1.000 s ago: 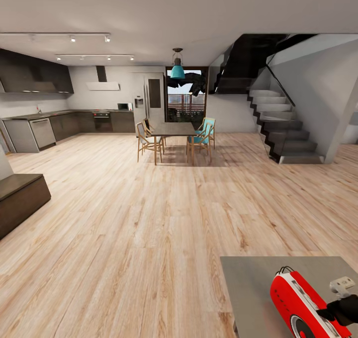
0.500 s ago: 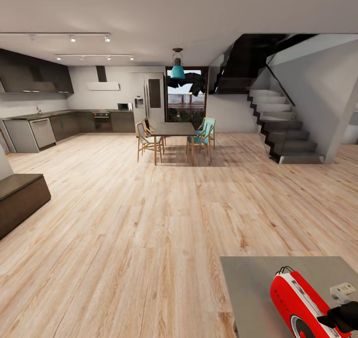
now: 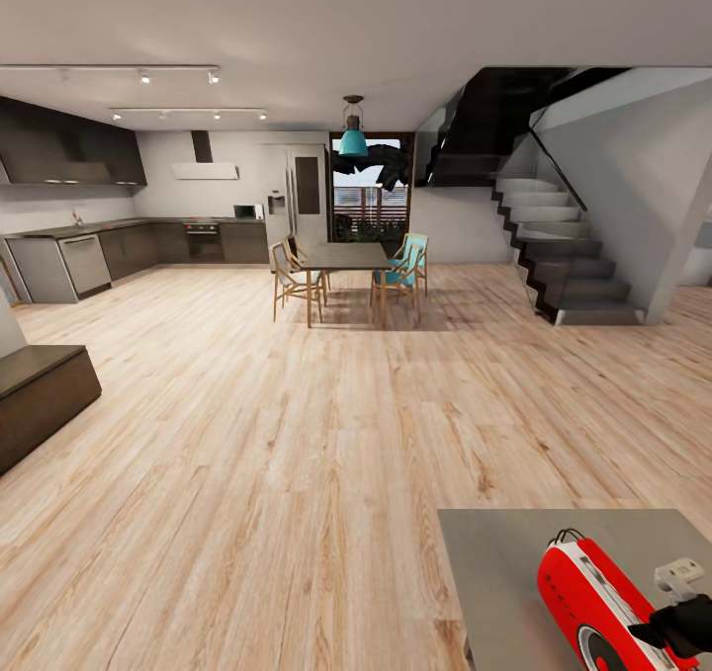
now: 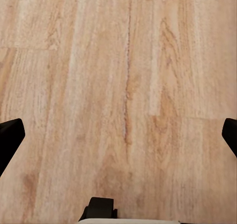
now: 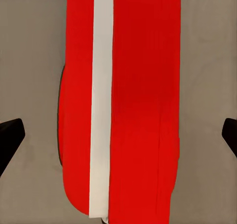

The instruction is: Turn on the radio receiver that's on the table in the living room.

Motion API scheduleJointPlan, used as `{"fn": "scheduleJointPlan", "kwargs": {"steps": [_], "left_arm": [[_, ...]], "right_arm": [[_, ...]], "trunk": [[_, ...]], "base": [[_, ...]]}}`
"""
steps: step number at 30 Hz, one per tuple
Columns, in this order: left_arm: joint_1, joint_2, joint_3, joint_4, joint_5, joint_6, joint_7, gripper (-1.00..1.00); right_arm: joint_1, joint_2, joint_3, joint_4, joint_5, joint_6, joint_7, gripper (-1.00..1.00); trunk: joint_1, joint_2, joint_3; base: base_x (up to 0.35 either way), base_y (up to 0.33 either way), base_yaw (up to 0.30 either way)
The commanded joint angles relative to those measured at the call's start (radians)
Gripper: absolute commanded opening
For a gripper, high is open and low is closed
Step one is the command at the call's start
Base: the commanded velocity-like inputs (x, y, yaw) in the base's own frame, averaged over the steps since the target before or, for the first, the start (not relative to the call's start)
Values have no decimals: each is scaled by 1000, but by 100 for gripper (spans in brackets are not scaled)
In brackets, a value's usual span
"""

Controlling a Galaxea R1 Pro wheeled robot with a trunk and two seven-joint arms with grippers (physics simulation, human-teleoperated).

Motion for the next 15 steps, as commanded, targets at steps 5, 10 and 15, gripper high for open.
{"fn": "scheduleJointPlan", "kwargs": {"steps": [5, 10, 15], "left_arm": [[0, 0, 0, 0, 0, -1, 0, 100], [0, -1, 0, 0, 0, -1, 1, 100], [0, 0, 0, 0, 0, -1, 2, 100]], "right_arm": [[0, 0, 0, 0, 0, 0, -1, 100], [0, 0, 0, 0, 0, 0, -1, 100], [0, 0, -1, 0, 0, 0, -1, 100]], "trunk": [[12, -21, -9], [31, -56, -25], [31, -56, -25]], "base": [[0, 0, 0], [0, 0, 0], [0, 0, 0]]}}
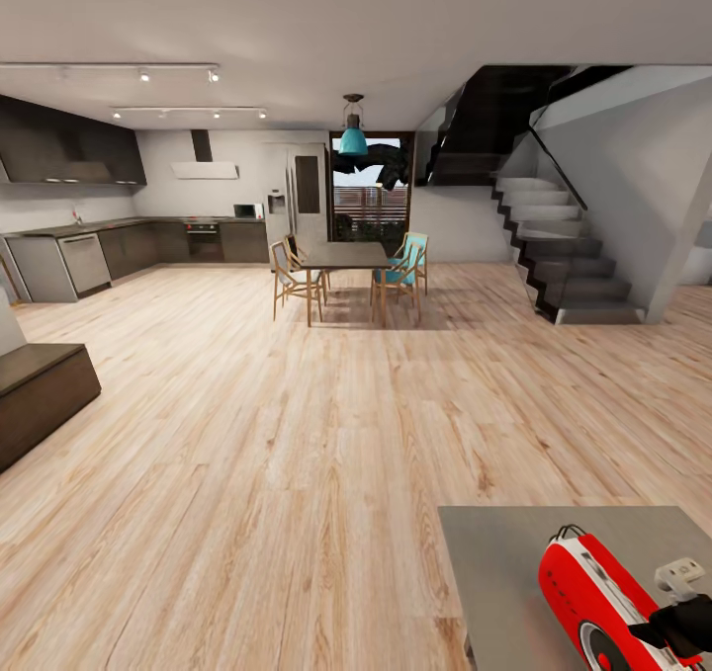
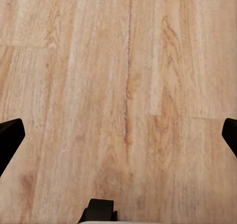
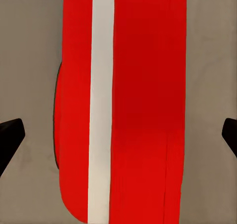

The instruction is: Turn on the radio receiver that's on the table in the living room.

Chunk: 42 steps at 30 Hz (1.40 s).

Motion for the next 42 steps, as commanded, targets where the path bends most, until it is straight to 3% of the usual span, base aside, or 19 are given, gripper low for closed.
{"fn": "scheduleJointPlan", "kwargs": {"steps": [1, 42], "left_arm": [[0, 0, 0, 0, 0, 0, 0, 100], [0, 17, 5, 6, -11, -5, 5, 100]], "right_arm": [[0, 0, -1, 0, 0, -1, 0, 100], [0, -2, -3, 0, 0, -3, 1, 100]], "trunk": [[0, 0, 0], [0, 0, 0]], "base": [[0, 0, 0], [0, 0, 0]]}}
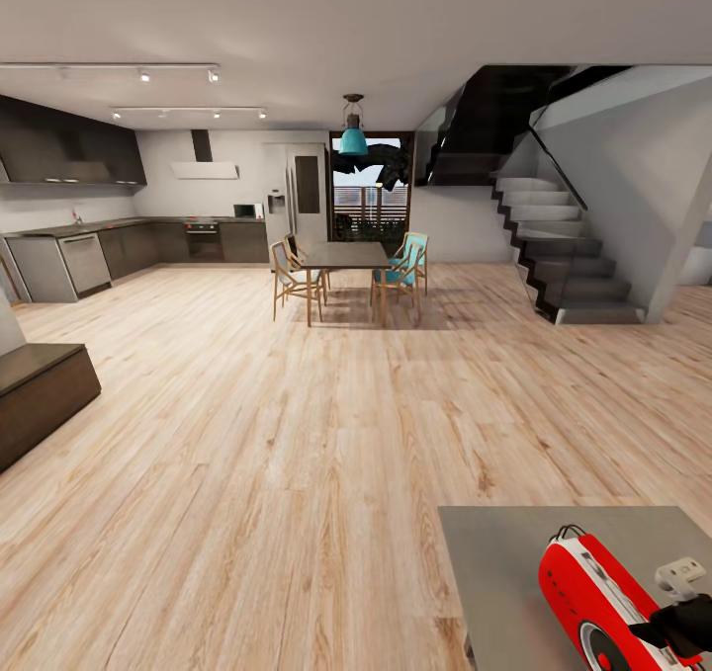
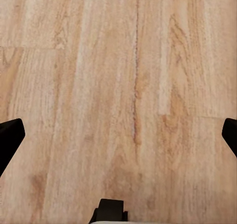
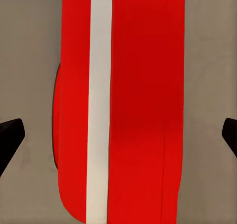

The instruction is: Turn on the radio receiver that's on the table in the living room.

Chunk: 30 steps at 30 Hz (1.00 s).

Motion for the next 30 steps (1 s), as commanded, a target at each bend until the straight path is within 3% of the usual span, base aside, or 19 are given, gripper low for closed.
{"fn": "scheduleJointPlan", "kwargs": {"steps": [1, 4, 5, 30], "left_arm": [[0, 0, 0, 0, 0, 0, 0, 100], [0, 0, 0, 0, 0, 0, 0, 100], [0, 0, 0, 0, 0, 0, 0, 100], [0, 6, 0, 0, 2, 1, -1, 100]], "right_arm": [[0, 0, 0, 0, 0, 0, 0, 100], [0, 0, 0, 0, 0, 0, 0, 100], [0, 0, 0, 0, 0, 0, 0, -100], [0, 0, 0, 1, 0, 1, 0, -100]], "trunk": [[0, 0, 0], [0, 0, 0], [0, 0, 0], [0, 0, 0]], "base": [[0, 0, 0], [0, 0, 0], [0, 0, 0], [0, 0, 0]]}}
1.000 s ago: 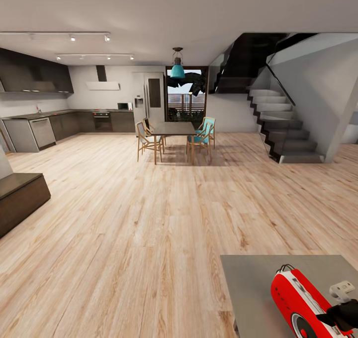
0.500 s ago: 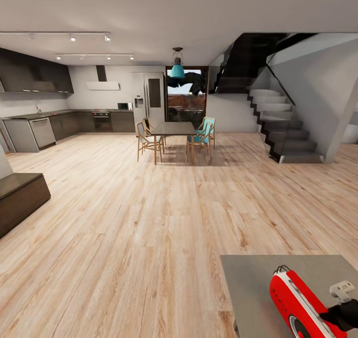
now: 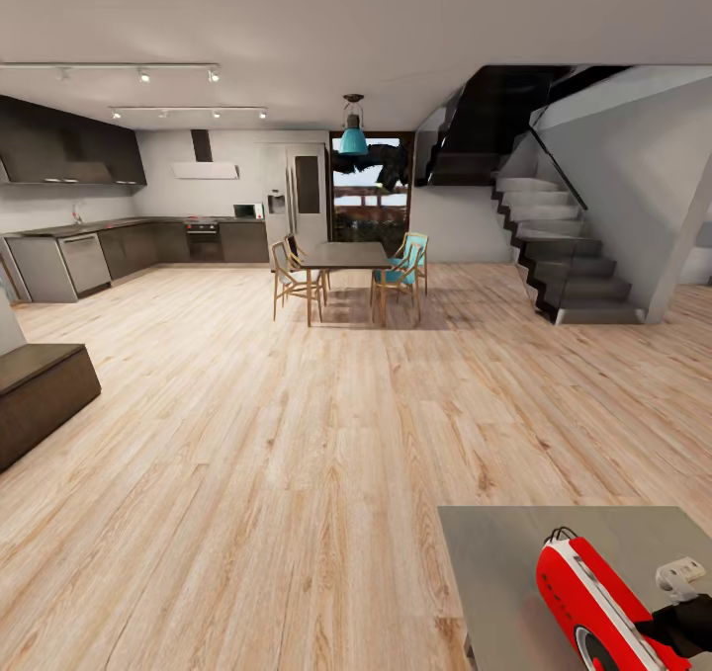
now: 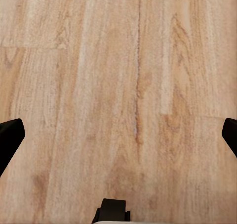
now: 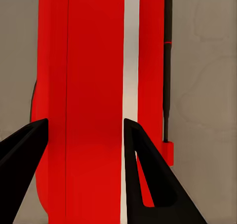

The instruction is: Turn on the radio receiver that's on the table in the living room.

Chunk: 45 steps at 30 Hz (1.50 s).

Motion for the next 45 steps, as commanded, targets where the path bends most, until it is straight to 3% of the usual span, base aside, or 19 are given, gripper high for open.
{"fn": "scheduleJointPlan", "kwargs": {"steps": [1, 12, 45], "left_arm": [[0, 0, 0, 0, 0, 0, 0, 100], [0, -2, -2, 0, 2, 2, 1, 100], [0, -1, -2, 0, 2, 3, -1, 100]], "right_arm": [[0, 0, 0, 0, 1, 1, 0, -100], [0, 2, 2, 0, 1, 1, 2, -100], [0, 2, 11, 1, 3, 3, 19, -100]], "trunk": [[0, 0, 0], [0, 0, 0], [-126, 231, 103]], "base": [[0, 0, 0], [0, 0, 0], [0, 0, -1]]}}
